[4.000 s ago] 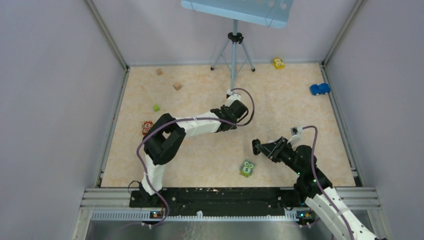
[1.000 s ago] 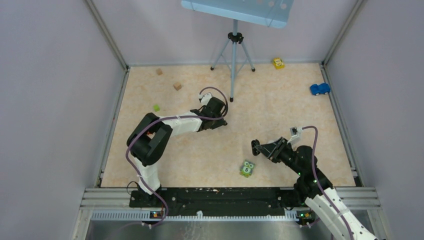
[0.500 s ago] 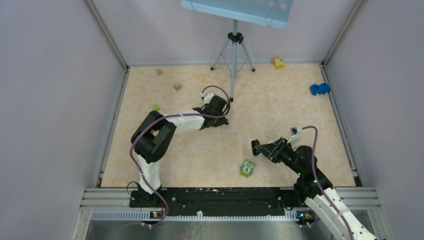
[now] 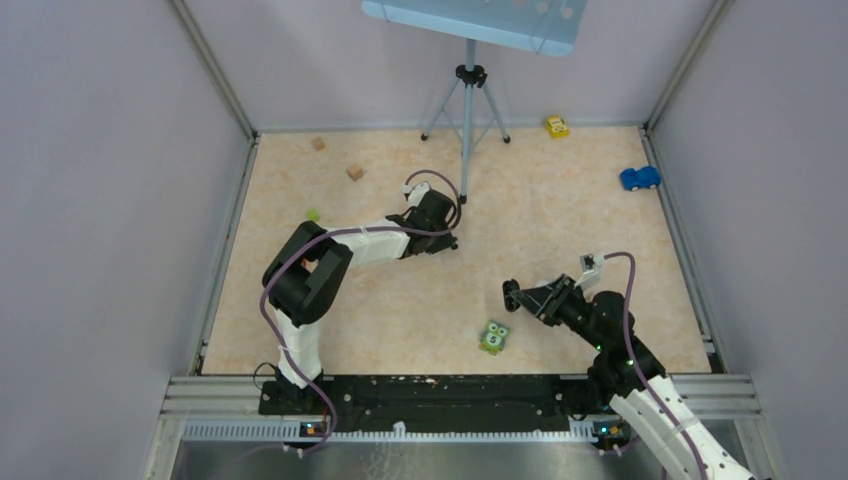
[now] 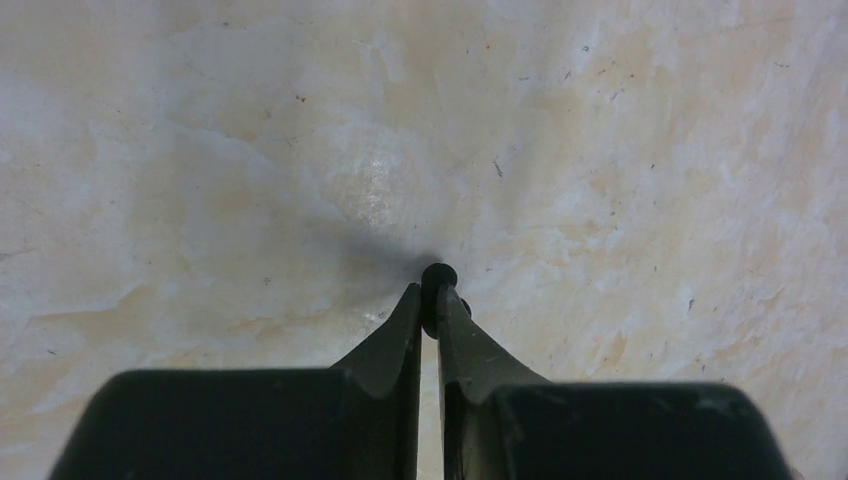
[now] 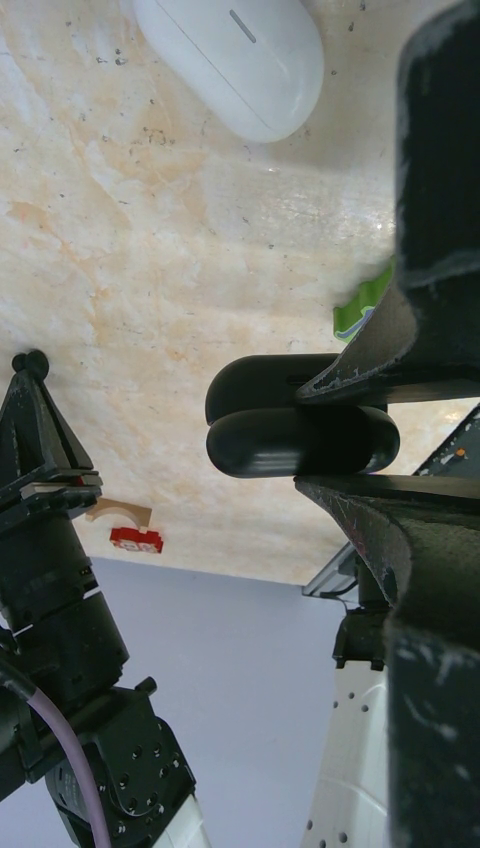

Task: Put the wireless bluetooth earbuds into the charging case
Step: Pick up the left earbud from the center of the board, then insert the left earbud into the left side groove of the charging case.

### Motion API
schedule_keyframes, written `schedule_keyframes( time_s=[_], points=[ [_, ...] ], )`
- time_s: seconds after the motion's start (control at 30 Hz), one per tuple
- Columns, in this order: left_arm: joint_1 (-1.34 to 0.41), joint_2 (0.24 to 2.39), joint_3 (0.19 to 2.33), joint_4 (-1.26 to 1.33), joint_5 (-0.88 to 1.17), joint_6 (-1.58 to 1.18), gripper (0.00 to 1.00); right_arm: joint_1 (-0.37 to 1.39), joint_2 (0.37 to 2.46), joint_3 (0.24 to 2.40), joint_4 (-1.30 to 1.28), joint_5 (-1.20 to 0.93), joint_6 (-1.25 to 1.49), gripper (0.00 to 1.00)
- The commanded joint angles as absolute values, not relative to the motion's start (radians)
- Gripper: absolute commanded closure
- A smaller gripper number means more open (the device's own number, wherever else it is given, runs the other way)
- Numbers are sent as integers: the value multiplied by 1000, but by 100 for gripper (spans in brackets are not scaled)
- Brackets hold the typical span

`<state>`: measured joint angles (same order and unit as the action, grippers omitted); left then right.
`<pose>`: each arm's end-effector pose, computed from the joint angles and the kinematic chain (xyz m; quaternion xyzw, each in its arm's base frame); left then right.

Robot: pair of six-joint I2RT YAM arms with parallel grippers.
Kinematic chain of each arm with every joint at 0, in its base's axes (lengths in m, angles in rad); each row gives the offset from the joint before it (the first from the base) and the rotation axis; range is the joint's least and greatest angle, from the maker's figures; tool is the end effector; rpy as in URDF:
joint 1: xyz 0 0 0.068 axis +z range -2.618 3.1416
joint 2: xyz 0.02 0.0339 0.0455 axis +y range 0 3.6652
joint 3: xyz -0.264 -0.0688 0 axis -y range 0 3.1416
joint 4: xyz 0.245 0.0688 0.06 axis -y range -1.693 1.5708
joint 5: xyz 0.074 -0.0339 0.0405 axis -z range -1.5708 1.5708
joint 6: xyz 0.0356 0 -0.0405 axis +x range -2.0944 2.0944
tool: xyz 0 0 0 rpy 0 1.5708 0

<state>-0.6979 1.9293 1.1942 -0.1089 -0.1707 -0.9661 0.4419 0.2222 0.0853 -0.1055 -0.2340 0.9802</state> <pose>0.3158 -0.2570 0.1594 -0.1545 0.9189 -0.2082 0.2974 0.1039 0.0583 0.1716 0.1386 0.7730 0.4692 0.4039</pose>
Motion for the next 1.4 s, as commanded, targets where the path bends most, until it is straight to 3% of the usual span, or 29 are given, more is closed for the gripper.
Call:
schedule_keyframes(
  time_s=[0.0,0.07,0.37,0.63,0.9,1.37],
  points=[
    [-700,1887,1184,-57,-131,-964,92,436,213,95,-89,-239,985,91],
    [-700,1874,1182,-44,-120,-948,100,436,212,98,-92,-241,984,91],
    [-700,1765,1165,-52,-55,-845,100,437,214,112,-98,-234,967,91],
    [-736,1559,1061,-9,173,-714,100,436,246,115,-60,-239,955,91],
    [-816,1436,862,242,330,-792,100,436,250,64,73,-280,1004,94],
    [-943,1412,707,522,207,-863,100,436,250,67,83,-281,1009,94]
  ],
)
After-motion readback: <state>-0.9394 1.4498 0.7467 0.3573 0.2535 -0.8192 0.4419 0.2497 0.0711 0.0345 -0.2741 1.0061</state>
